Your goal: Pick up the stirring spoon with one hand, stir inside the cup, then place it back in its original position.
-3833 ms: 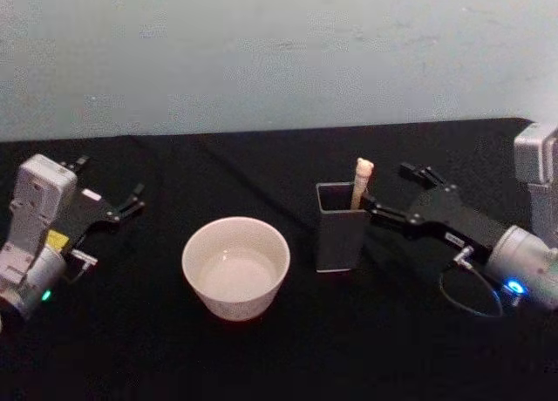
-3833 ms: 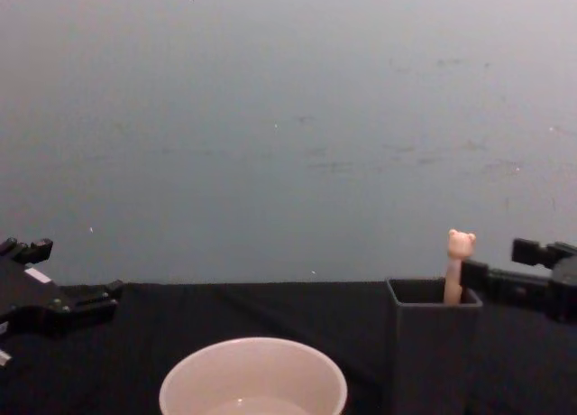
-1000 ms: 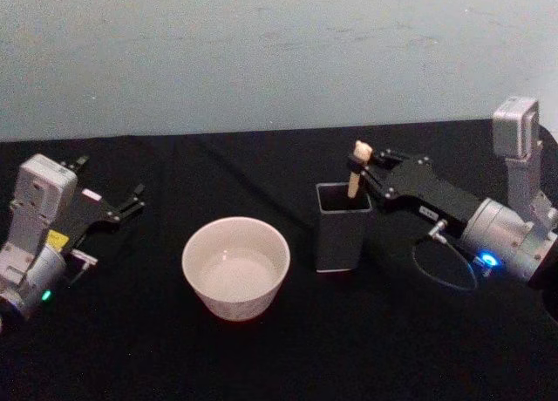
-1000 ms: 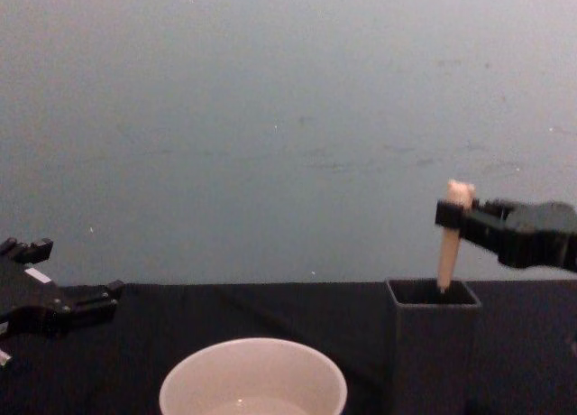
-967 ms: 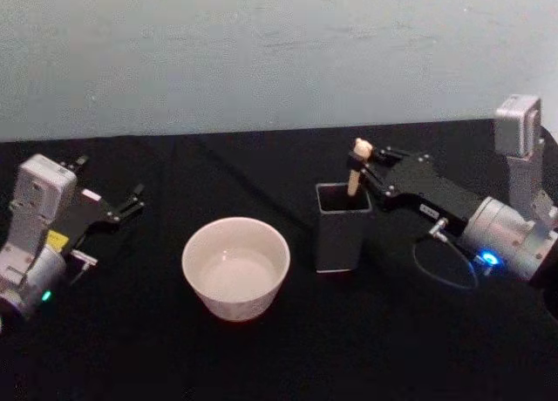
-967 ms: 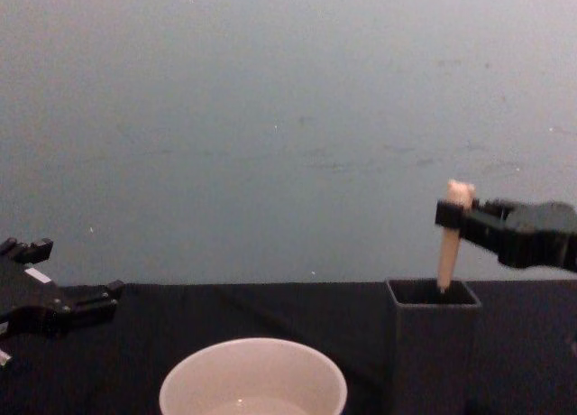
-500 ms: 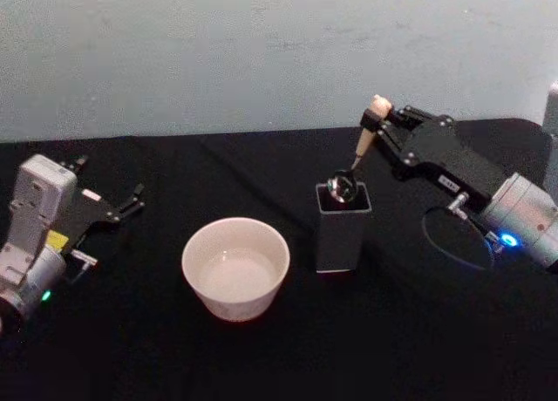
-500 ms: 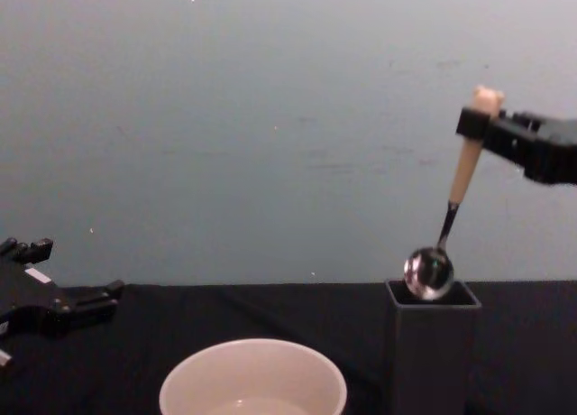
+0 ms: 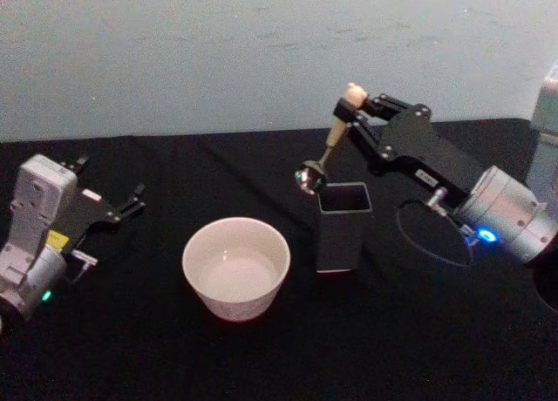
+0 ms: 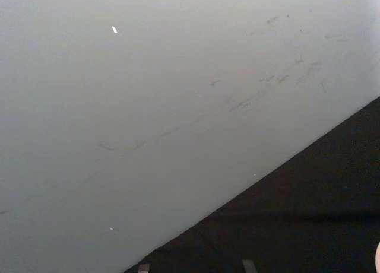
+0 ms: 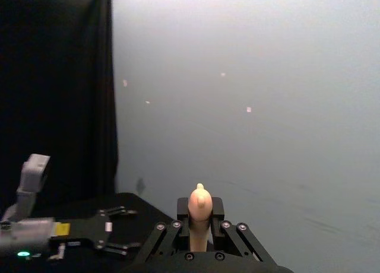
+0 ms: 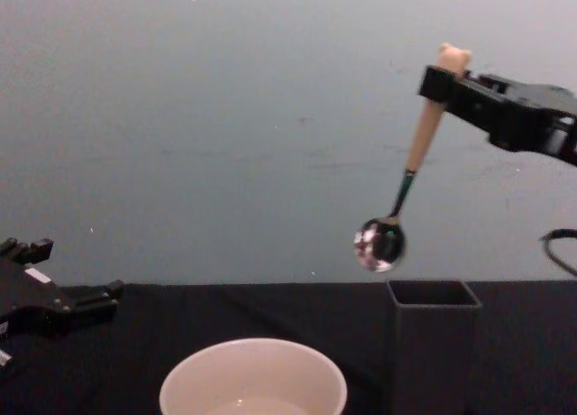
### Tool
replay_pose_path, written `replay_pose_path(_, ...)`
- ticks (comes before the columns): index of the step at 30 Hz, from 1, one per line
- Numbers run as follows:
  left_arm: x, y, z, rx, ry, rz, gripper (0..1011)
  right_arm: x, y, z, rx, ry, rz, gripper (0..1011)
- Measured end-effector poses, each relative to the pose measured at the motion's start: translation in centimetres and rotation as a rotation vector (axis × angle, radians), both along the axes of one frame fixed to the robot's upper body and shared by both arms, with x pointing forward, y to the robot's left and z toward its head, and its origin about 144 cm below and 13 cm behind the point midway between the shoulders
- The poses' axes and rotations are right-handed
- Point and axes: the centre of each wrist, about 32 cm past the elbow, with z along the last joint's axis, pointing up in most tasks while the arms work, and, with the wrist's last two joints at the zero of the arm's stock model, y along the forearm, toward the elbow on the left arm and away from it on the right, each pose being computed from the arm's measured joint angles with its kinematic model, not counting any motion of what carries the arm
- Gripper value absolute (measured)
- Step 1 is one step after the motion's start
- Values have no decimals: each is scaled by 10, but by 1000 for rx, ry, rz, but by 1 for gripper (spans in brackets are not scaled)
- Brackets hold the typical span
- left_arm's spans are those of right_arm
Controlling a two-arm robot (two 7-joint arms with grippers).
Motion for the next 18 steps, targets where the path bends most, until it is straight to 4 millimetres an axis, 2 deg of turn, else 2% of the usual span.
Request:
replay_pose_path(8, 0, 0, 0, 0, 0, 0, 1002, 8, 20, -7, -20, -6, 89, 209)
replay_pose_path(18, 0, 0, 0, 0, 0, 0, 1001, 18, 43, -27, -102, -9, 196, 209)
